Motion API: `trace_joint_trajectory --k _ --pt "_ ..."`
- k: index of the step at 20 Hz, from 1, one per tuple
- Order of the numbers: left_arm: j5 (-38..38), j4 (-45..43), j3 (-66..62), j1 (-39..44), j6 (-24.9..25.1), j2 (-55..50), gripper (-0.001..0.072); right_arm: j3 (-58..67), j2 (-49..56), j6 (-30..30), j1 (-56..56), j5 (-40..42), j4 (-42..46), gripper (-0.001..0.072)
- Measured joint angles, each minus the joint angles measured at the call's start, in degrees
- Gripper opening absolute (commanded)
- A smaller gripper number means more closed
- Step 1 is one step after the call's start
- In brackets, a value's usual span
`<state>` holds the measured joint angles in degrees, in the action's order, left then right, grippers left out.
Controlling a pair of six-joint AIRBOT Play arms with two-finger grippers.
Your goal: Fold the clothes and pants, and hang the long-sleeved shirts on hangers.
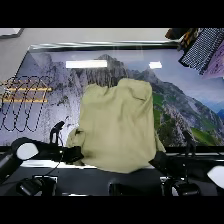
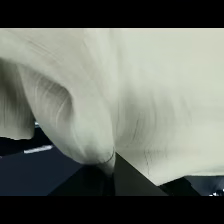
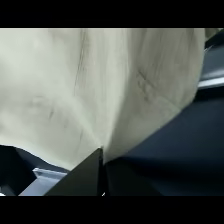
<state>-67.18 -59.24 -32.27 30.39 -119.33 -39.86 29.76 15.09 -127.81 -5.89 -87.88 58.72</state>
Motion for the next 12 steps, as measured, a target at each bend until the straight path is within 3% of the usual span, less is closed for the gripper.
trace_joint_trajectory --k 4,12 --pt "-2.3 -1.3 -8.0 -0.9 0.2 -3.5 0.0013 5.4 6.0 -1.5 0.0 3.5 0.8 0.0027" --pt "-4.3 0.9 -30.8 -10.3 12.7 -34.6 0.0014 26.2 47.0 10.4 0.0 16.9 3.8 0.0028"
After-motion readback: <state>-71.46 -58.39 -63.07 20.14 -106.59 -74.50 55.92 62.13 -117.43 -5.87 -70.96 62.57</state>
